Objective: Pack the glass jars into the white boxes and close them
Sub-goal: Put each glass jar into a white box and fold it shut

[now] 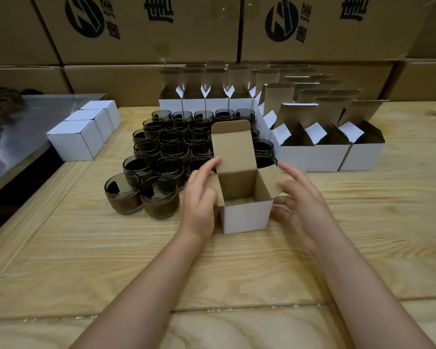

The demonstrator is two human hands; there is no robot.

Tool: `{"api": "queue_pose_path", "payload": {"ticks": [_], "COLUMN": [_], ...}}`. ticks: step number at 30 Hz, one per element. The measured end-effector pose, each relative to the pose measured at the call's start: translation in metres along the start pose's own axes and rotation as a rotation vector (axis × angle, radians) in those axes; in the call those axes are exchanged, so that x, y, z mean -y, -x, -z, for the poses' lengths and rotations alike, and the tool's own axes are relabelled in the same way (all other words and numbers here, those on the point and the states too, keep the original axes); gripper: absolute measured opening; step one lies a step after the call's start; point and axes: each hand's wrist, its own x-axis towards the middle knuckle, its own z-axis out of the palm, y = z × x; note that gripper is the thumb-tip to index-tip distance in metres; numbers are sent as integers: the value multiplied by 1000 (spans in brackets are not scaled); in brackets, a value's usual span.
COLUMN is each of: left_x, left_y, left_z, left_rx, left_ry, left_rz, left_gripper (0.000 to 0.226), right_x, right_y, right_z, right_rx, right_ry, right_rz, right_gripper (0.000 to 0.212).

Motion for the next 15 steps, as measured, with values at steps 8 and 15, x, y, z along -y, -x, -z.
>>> {"api": "queue_pose_path", "payload": {"ticks": [8, 15], "left_x": [4, 8], "left_y": [-2, -2], "left_z": [0, 1], "left_rx": [-22, 57], "left_ry": [-3, -1], "left_rz": [-50, -71], "left_gripper": [62, 66], "right_x": [0, -8], "right_y": [-44, -41], "right_z": [6, 16], "right_rx": [-79, -113], "right_ry": [909, 1042], "right_rz": [344, 436], "right_gripper": [42, 19]}}
